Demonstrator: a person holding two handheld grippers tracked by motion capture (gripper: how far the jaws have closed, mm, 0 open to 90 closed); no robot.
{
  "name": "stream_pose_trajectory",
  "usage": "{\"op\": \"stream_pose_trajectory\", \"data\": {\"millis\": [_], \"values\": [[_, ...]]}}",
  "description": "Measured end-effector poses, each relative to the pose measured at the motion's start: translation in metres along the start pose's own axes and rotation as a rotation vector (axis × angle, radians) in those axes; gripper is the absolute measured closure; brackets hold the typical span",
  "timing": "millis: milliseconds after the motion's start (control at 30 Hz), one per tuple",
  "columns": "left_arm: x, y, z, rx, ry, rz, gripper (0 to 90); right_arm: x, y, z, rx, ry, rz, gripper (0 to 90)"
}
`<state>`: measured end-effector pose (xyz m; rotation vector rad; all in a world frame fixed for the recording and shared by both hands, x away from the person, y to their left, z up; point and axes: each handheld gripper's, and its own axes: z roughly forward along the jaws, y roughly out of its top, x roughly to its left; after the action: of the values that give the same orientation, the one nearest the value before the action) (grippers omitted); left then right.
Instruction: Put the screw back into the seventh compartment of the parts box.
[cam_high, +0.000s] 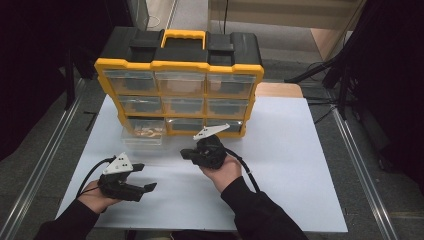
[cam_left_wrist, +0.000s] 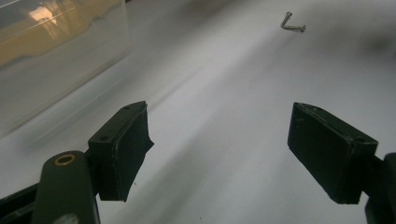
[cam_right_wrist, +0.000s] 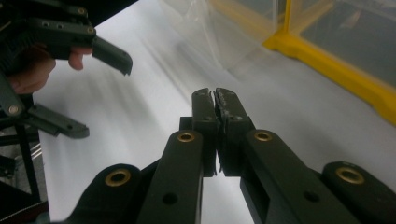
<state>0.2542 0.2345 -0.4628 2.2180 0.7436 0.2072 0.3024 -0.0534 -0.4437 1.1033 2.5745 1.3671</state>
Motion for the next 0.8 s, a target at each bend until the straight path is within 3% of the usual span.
{"op": "stream_pose_trajectory", "data": {"millis": [267,800], "values": [[0.0,0.0,0.0,-0.01,0.0,-0.001,20.7,-0.002,0.013,0.004,-0.002,-0.022,-0.013,88.5],[0.001,-0.001,0.0,-0.013,-0.005,-0.009,20.7,0.001,0.038,0.008,-0.001,-0.011,-0.03,88.6]]}}
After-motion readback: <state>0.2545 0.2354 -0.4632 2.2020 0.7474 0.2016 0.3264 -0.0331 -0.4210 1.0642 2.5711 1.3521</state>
